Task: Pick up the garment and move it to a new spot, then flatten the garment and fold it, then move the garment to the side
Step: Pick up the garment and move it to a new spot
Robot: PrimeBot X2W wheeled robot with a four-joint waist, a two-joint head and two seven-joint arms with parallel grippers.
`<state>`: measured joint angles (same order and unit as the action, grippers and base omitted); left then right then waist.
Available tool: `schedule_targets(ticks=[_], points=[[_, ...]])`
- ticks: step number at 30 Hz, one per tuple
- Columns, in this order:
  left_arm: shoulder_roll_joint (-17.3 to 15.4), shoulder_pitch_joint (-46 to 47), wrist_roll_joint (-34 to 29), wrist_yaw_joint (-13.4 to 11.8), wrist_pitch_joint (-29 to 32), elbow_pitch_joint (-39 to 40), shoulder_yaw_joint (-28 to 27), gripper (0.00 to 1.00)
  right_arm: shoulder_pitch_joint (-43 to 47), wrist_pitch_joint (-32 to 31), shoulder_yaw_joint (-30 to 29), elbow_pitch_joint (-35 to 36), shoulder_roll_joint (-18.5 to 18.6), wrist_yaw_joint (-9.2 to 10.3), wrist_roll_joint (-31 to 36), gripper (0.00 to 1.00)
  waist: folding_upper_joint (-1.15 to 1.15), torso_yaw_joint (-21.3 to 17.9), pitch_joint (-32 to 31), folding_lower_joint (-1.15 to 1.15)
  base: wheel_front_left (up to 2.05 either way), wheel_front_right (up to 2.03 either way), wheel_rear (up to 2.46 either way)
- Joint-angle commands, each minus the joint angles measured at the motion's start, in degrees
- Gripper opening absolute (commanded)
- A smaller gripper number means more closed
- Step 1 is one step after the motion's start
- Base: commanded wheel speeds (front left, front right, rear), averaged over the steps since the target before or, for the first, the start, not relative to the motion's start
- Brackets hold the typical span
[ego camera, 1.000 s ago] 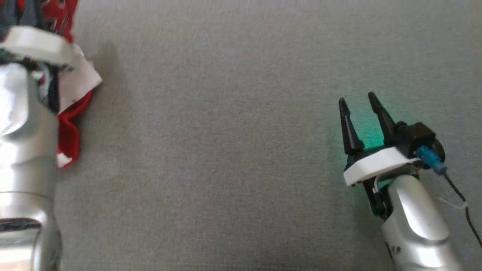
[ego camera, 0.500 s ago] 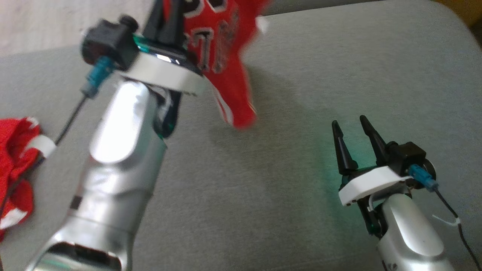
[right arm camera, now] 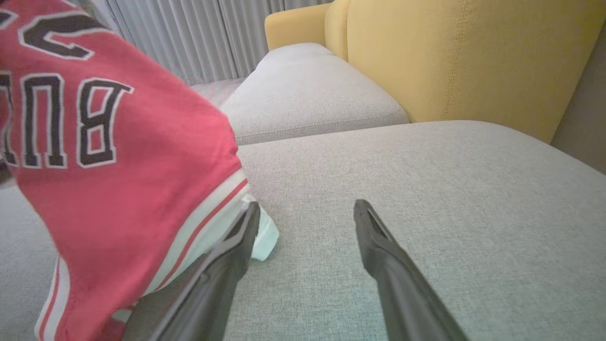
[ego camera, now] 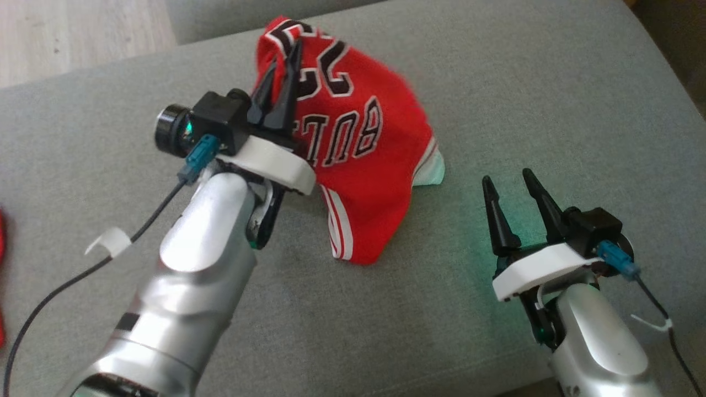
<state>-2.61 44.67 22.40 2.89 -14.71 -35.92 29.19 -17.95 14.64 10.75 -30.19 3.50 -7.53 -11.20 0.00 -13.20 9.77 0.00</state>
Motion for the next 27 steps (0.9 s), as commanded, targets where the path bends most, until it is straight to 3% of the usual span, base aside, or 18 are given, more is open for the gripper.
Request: schedule_targets(ticks=[1, 6, 9, 16, 22, 27], points=[[-1.7, 3.3, -1.6, -1.2, -0.3, 0.3, -2.1, 1.0, -0.9, 0.4, 1.5, 2.0, -0.6, 0.04, -0.4, 1.0, 0.0, -0.4, 0.8, 0.0, 0.0, 0.0, 0.0], [-2.8, -1.0, -3.4, -5.2, -0.3, -2.5, -7.3, 1.0, -1.1, 0.4, 1.3, 1.9, -0.6, 0.04, -0.4, 1.0, 0.0, 0.1, 1.0, 0.0, 0.0, 0.0, 0.0], [-3.9, -6.2, -4.4, -6.1, -0.3, -1.5, -10.7, 1.0, -0.5, 0.4, 0.6, 1.9, -0.6, 0.04, -0.2, 1.0, 0.0, 1.5, 0.1, 0.0, 0.0, 0.0, 0.0], [-4.8, -22.7, -7.1, -6.8, -0.3, 5.3, -18.8, 1.0, 1.6, 0.4, -0.5, 1.9, -0.6, 0.04, 0.1, 1.0, 0.0, 5.3, -3.2, 0.0, 0.0, 0.0, 0.0], [-2.9, -35.8, -10.7, -7.0, -0.3, 12.4, -23.9, 1.0, 4.9, 0.4, -1.9, 1.3, -0.6, 0.04, 0.6, 1.0, 0.0, 8.4, -7.2, 0.0, 0.0, 0.0, 0.0], [-1.3, -44.0, -12.8, -5.7, -0.3, 16.0, -25.3, 1.0, 7.1, 0.4, -2.2, 0.8, -0.6, 0.04, 0.4, 1.0, 0.0, 9.7, -8.5, 0.0, 0.0, 0.0, 0.0]])
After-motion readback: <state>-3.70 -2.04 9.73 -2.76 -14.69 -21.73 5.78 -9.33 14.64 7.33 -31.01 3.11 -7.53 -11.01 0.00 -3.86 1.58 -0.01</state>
